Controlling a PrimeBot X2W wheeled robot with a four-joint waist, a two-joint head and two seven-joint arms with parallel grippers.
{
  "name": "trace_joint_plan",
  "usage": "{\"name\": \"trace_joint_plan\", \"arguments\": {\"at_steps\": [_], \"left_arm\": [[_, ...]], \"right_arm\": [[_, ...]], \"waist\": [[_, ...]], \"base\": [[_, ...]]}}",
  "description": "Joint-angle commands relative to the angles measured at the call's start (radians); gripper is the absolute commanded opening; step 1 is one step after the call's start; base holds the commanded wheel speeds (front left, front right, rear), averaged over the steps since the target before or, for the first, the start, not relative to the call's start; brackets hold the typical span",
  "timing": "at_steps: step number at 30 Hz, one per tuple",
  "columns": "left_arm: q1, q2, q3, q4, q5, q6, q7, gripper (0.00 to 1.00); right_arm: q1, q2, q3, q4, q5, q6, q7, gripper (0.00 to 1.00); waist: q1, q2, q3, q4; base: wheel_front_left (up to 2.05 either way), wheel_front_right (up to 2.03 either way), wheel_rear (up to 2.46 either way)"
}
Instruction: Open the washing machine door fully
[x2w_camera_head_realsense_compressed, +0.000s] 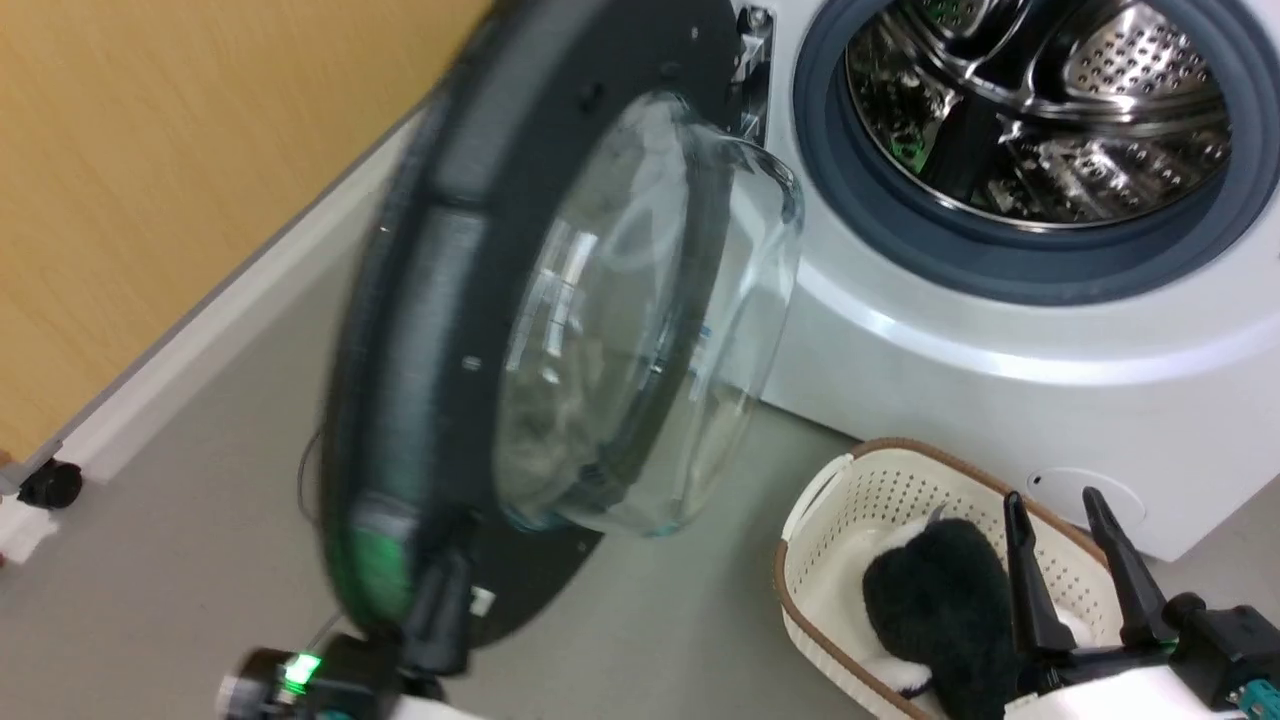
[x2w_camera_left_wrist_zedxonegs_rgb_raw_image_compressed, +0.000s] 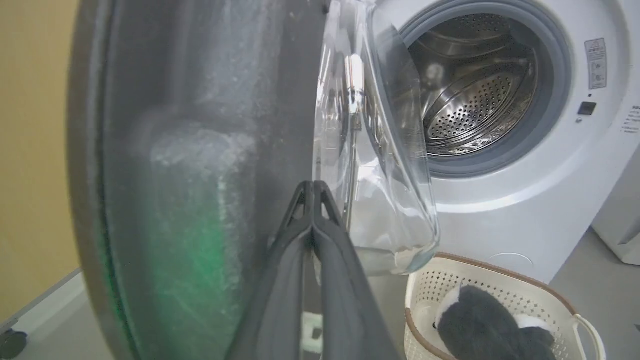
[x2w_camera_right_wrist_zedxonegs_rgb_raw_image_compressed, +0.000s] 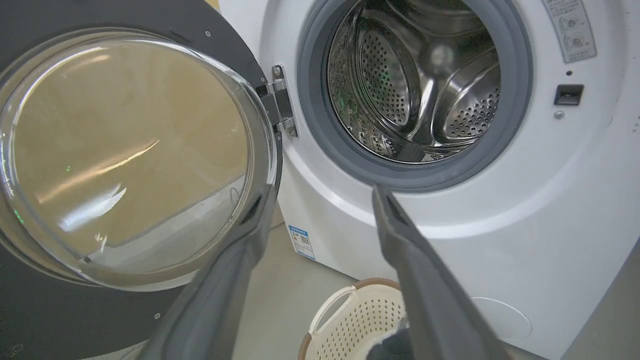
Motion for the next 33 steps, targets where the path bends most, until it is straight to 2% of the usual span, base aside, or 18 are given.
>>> {"name": "trace_joint_plan", "arguments": {"at_steps": [1,9,15,23,33], "left_arm": [[-0.032,0.005,0.041,0.011,-0.01,0.013,-0.004,0.0],[-0.081,-0.007,0.211,0.039,-0.047,0.038,-0.004,0.0],[-0.143,-0.01,0.324,0.104,-0.073,0.021,-0.004,0.0],[-0.241,-0.028,0.486,0.168,-0.076,0.021,-0.004,0.0],[-0.336,-0.028,0.633,0.26,-0.059,-0.004,-0.004,0.0]], "right_arm": [[-0.022,0.003,0.004,0.002,-0.013,0.001,-0.004,1.0],[-0.044,0.003,-0.003,0.001,-0.042,0.001,-0.004,1.0],[-0.054,0.003,-0.009,0.0,-0.057,0.001,-0.004,1.0],[-0.093,-0.002,0.003,0.0,-0.076,0.001,-0.004,1.0],[-0.109,-0.015,0.0,0.005,-0.082,0.001,-0.004,1.0]], "waist": [[0.0,0.0,0.016,-0.008],[0.0,0.0,0.069,-0.047],[0.0,0.0,0.101,-0.059],[0.0,0.0,0.151,-0.083],[0.0,0.0,0.177,-0.105]], "base": [[0.0,0.0,0.0],[0.0,0.0,0.0],[0.0,0.0,0.0],[0.0,0.0,0.0],[0.0,0.0,0.0]]}}
